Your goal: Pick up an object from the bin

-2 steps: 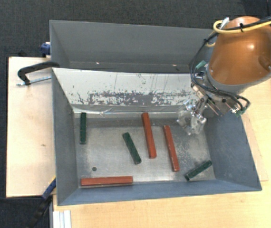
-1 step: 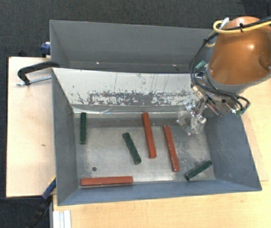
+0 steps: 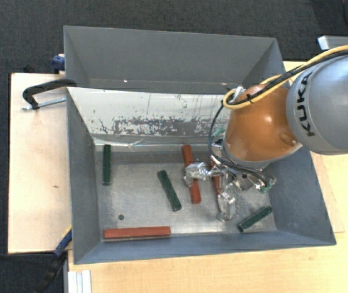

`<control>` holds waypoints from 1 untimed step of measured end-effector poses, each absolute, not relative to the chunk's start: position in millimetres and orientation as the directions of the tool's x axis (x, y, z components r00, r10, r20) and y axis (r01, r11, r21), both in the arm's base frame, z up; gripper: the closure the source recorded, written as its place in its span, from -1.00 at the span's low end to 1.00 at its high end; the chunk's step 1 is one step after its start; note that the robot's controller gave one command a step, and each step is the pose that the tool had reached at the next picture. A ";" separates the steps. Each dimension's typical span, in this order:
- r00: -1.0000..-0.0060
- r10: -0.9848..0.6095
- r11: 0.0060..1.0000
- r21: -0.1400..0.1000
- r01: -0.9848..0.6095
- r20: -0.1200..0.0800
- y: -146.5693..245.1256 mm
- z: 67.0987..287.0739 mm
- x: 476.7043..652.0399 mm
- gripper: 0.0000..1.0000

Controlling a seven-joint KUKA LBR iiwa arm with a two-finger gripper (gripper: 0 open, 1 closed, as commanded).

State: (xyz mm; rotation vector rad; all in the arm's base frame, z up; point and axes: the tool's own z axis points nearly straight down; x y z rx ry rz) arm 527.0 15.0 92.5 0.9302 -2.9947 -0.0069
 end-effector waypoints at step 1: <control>-0.826 -0.564 0.826 0.001 -0.564 -0.003 13.3 97.0 529.4 -1.00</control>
Offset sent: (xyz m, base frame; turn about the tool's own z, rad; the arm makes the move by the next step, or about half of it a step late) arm 0.0526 0.0392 -0.0225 0.1282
